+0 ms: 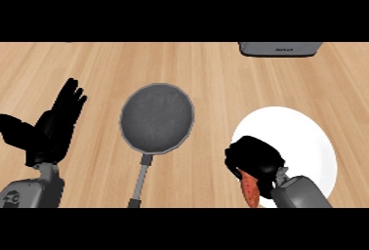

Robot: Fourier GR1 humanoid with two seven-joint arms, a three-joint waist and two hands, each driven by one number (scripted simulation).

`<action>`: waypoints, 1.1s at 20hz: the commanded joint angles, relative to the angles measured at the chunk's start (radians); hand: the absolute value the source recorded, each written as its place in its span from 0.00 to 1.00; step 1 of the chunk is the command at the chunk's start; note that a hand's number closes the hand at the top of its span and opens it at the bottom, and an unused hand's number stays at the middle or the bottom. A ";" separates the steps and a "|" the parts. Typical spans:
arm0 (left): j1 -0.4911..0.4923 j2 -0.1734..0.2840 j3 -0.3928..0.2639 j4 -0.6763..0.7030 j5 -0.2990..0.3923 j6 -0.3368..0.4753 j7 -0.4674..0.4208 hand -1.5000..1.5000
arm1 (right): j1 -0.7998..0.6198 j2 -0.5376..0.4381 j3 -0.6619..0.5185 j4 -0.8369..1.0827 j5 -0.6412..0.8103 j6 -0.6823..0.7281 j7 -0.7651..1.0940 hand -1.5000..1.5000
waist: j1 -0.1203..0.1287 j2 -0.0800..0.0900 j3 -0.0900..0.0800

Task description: Pick the sweet potato from the plate and place it in the pan

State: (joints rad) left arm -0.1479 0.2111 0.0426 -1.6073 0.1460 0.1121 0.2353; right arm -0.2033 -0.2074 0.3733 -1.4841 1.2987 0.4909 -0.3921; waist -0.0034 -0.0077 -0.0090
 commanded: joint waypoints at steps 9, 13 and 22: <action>-0.005 -0.002 -0.012 0.017 -0.001 -0.009 0.009 0.50 | -0.129 0.206 -0.005 -0.109 0.105 -0.136 0.699 1.00 | 0.030 -0.024 0.001; -0.024 -0.004 -0.024 0.020 0.001 -0.020 0.016 0.50 | -0.244 0.207 0.055 -0.166 0.165 -0.180 0.919 1.00 | 0.061 -0.025 0.001; -0.076 -0.021 -0.069 0.020 0.000 -0.045 0.023 0.50 | -0.479 0.207 0.155 -0.128 0.148 -0.177 1.418 1.00 | 0.148 0.005 0.003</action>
State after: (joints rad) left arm -0.1984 0.1934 -0.0106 -1.5862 0.1449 0.0777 0.2499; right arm -0.5881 -0.0011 0.4946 -1.6274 1.4522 0.3199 0.8302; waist 0.1159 -0.0121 -0.0072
